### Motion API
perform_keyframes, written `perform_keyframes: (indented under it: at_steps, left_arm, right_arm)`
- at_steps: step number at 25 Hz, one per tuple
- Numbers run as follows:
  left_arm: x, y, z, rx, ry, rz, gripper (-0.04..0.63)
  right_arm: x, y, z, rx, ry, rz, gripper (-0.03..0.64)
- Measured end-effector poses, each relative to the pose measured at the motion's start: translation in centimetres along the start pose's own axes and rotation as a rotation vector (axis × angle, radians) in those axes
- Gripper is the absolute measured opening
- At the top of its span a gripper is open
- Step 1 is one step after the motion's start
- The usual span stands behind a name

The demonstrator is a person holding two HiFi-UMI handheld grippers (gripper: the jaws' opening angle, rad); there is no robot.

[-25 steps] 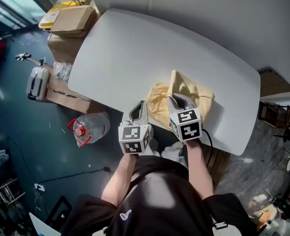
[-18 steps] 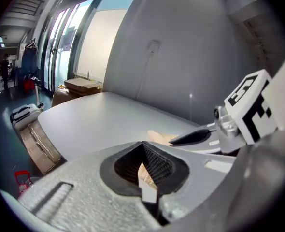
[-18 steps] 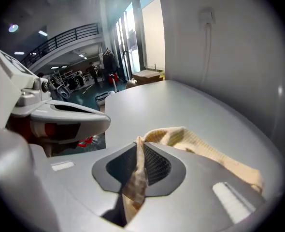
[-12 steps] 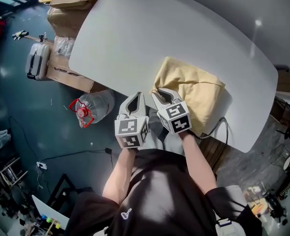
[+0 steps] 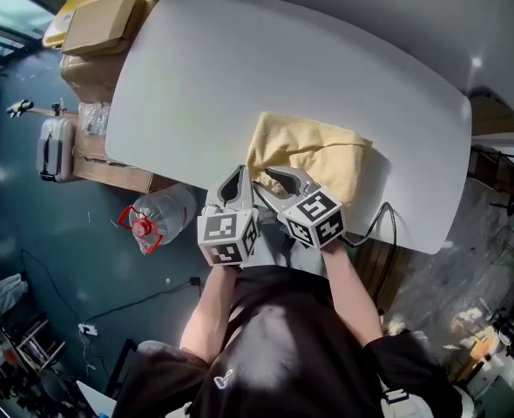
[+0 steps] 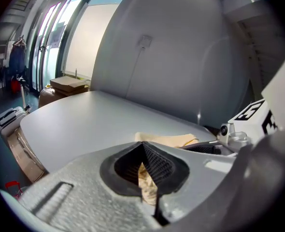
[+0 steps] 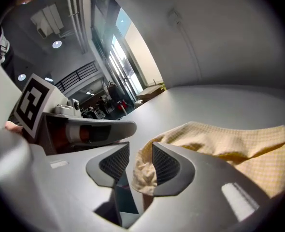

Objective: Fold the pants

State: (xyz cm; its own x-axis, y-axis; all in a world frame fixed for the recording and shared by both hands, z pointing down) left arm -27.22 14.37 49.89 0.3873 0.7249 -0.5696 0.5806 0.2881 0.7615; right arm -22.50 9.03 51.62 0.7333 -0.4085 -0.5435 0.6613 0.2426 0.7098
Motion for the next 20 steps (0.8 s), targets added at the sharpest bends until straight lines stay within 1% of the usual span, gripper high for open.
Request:
perform_keyframes:
  at_steps: [2, 4, 5, 6, 12, 15, 17, 20]
  left_arm:
    - [-0.4, -0.9, 1.2, -0.018, 0.032, 0.015, 0.003]
    - [-0.9, -1.8, 2.8, -0.039, 0.074, 0.029, 0.003]
    - [-1.1, -2.2, 3.7, -0.05, 0.098, 0.034, 0.003]
    - [-1.3, -2.5, 4.8, -0.063, 0.124, 0.039, 0.003]
    - [-2.8, -5.3, 12.7, -0.143, 0.305, 0.085, 0.003]
    - [-2.6, -6.5, 16.5, -0.195, 0.378, 0.114, 0.003]
    - [-2.3, -7.2, 18.2, -0.223, 0.411, 0.133, 0.003]
    - [-2.1, -8.0, 19.3, -0.238, 0.425, 0.157, 0.003]
  right_arm:
    - [2.1, -0.9, 1.2, 0.018, 0.071, 0.039, 0.131]
    - [4.6, -1.7, 2.6, 0.004, 0.152, 0.084, 0.045]
    - [6.1, -2.1, 3.2, -0.013, 0.189, 0.111, 0.015]
    - [7.6, -2.5, 3.8, -0.033, 0.221, 0.14, 0.006]
    - [17.6, -4.7, 6.9, -0.14, 0.398, 0.361, 0.006]
    - [22.3, -4.9, 8.0, -0.167, 0.519, 0.468, 0.006]
    - [24.4, -4.8, 8.4, -0.167, 0.58, 0.509, 0.005]
    - [25.8, -5.0, 8.7, -0.152, 0.612, 0.528, 0.005]
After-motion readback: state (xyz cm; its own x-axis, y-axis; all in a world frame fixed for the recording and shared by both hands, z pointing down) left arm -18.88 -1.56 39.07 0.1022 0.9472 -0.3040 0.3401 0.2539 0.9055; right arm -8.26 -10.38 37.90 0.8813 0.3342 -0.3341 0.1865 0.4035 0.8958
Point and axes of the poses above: the fingertips, and each gripper's own axes: x backward along the fingers, z to its right, y out of its underside, the point moved 4 cm from there along x, backward along the fingers, and after that the axes turned 1 degree about -x, right-handed, at the moved point
